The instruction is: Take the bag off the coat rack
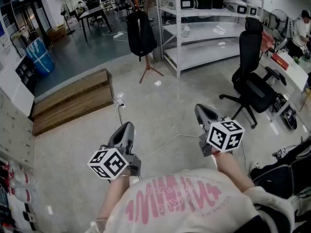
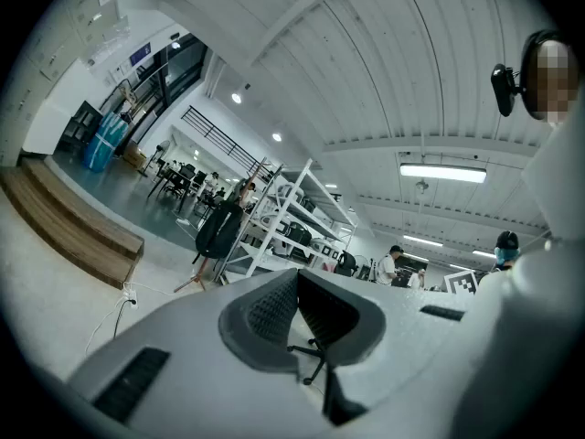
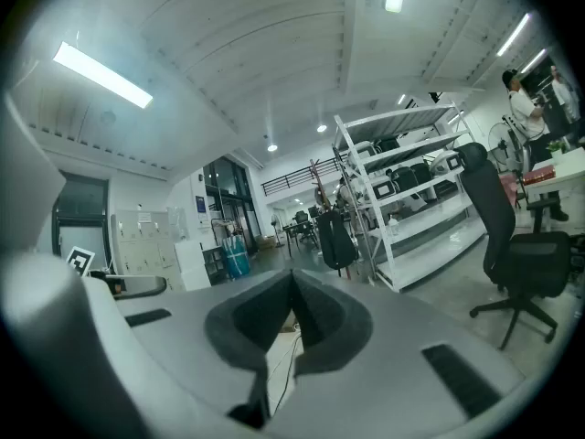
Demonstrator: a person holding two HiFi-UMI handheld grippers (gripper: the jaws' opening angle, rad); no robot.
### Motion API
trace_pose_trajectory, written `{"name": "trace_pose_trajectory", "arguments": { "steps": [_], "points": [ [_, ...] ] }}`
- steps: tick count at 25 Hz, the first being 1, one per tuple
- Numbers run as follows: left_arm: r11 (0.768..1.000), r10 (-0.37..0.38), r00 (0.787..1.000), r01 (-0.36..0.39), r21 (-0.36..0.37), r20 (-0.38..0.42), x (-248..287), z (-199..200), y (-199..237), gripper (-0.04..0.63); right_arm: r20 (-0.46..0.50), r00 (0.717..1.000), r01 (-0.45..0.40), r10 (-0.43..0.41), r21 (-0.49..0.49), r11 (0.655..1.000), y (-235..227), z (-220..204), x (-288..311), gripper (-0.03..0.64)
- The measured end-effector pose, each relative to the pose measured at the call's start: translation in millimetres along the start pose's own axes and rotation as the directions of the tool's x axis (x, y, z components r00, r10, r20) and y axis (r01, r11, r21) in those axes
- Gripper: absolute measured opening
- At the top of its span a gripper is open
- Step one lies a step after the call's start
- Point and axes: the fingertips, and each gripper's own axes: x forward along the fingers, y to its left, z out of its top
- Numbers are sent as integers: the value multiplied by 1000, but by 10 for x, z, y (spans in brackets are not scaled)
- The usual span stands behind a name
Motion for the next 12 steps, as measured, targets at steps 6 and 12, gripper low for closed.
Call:
{"name": "trace_pose_trajectory", "arguments": {
  "steps": [6,12],
  "points": [
    [1000,0,1000,0,6,8,-56,-28,-59,3,-8,1000,-8,8,-7,1000,26,-28,-68,5],
    [1000,3,1000,-3,-4,13,-141,-19,-26,3,-14,1000,-8,8,-15,1000,107,-56,-84,5]
  ]
}}
